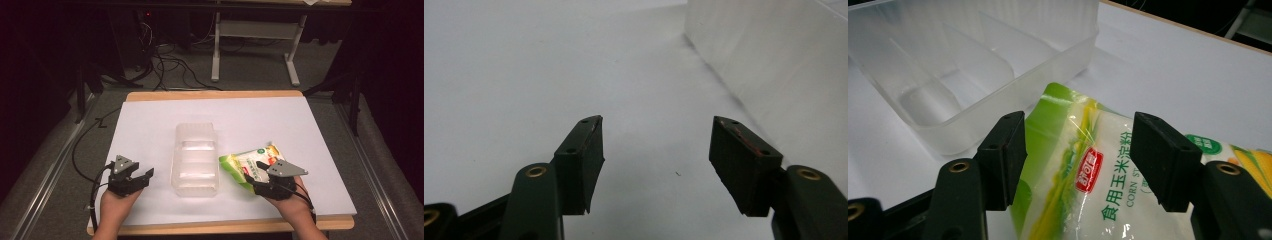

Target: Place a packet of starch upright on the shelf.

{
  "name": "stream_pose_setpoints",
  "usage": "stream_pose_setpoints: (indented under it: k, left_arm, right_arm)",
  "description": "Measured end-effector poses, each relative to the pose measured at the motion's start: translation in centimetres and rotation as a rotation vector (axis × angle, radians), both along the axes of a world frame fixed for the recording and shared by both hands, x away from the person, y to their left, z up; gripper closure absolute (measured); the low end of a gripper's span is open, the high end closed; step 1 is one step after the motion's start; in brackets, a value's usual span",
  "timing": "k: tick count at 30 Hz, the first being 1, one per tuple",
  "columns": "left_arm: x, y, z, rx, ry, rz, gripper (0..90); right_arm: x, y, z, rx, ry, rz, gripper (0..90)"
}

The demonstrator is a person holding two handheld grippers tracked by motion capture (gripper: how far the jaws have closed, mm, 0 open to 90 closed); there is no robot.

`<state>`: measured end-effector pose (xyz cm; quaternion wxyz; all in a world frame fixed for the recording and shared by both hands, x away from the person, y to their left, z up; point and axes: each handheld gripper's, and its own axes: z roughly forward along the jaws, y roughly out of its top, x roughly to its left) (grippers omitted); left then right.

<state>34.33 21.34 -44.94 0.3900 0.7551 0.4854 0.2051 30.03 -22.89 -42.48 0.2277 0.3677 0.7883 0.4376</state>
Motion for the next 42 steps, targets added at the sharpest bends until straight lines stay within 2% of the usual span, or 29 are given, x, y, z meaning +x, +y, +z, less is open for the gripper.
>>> stream_pose_setpoints:
  k: [7, 15, 19, 24, 28, 32, 35, 38, 40, 42]
  left_arm:
    - [0.0, -0.1, 0.0, 0.004, 0.002, -0.006, 39.0]
    - [0.0, -0.2, 0.0, 0.004, 0.001, -0.007, 39.0]
    - [0.0, -0.2, 0.0, 0.009, 0.002, -0.011, 39.2]
    - [0.0, -0.2, 0.0, 0.011, 0.006, -0.013, 39.0]
    - [0.0, -0.2, -0.1, 0.011, 0.005, -0.013, 38.9]
    - [0.0, -0.2, -0.1, 0.012, 0.007, -0.012, 38.9]
    - [0.0, -0.2, -0.1, 0.014, 0.008, -0.012, 38.9]
    - [0.0, -0.3, -0.1, 0.015, 0.008, -0.014, 38.9]
    - [0.0, -0.3, -0.1, 0.015, 0.01, -0.014, 38.9]
    - [0.0, -0.3, -0.1, 0.014, 0.01, -0.013, 38.9]
  right_arm:
    - [-0.1, 1.2, -0.6, -0.028, 0.022, 0.037, 36.6]
    - [0.3, 2.2, -2.1, -0.072, 0.078, 0.063, 36.2]
    - [0.6, 2.4, -3.3, -0.121, 0.13, 0.07, 35.5]
    - [0.7, 2.4, -4.1, -0.164, 0.148, 0.063, 37.2]
    - [0.8, 2.2, -4.3, -0.169, 0.149, 0.039, 45.7]
    - [0.7, 2.1, -4.1, -0.174, 0.126, 0.036, 55.1]
    - [0.5, 2.0, -3.7, -0.165, 0.1, 0.021, 67.8]
    - [0.6, 1.6, -3.4, -0.135, 0.102, 0.004, 74.2]
    - [0.6, 1.4, -3.2, -0.122, 0.101, -0.004, 84.7]
    - [0.6, 1.1, -2.9, -0.122, 0.092, -0.024, 88.7]
